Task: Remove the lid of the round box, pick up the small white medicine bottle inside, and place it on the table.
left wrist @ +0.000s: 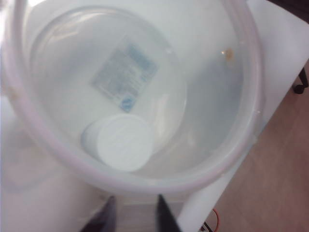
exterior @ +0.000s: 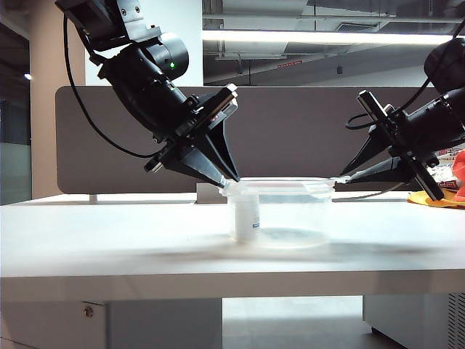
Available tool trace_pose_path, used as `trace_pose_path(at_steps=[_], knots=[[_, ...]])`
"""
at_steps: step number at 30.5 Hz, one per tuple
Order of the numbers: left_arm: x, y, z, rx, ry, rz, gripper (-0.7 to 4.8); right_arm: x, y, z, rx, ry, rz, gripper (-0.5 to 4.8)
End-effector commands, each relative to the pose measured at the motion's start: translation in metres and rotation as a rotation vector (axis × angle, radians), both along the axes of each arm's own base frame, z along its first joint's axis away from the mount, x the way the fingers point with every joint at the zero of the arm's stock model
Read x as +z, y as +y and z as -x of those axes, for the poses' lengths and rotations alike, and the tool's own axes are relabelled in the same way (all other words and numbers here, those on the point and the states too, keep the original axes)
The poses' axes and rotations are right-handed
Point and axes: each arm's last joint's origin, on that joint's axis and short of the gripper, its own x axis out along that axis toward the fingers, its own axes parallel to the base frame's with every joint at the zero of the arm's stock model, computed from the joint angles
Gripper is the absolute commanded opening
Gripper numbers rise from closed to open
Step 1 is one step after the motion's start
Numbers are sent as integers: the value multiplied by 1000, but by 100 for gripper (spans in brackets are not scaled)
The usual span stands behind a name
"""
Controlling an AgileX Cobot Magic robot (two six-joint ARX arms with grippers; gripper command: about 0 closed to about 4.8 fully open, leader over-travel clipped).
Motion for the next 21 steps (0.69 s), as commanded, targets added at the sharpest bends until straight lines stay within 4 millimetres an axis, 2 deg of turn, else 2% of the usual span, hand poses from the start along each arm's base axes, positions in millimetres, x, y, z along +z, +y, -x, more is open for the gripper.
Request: trace_pose_path(at_steps=[1, 3, 14, 16, 18, 21], knots=[[2, 0, 1, -22, 12, 24, 108, 3, 1, 0, 10, -20, -4, 62], [2, 0, 2, -35, 24, 39, 91, 3, 1, 0, 10, -19, -4, 62], [-1, 5, 6, -44, 84, 17, 94, 4, 1, -1, 10, -27, -4, 52], [-2, 6, 8, -67, 89, 1, 111, 4, 1, -1, 10, -26, -4, 52], [-3, 7, 10, -73, 103, -9, 153, 4, 1, -1, 10, -26, -4, 52], [-3, 6, 10, -82, 115, 4, 162, 4, 1, -1, 9, -26, -4, 52]])
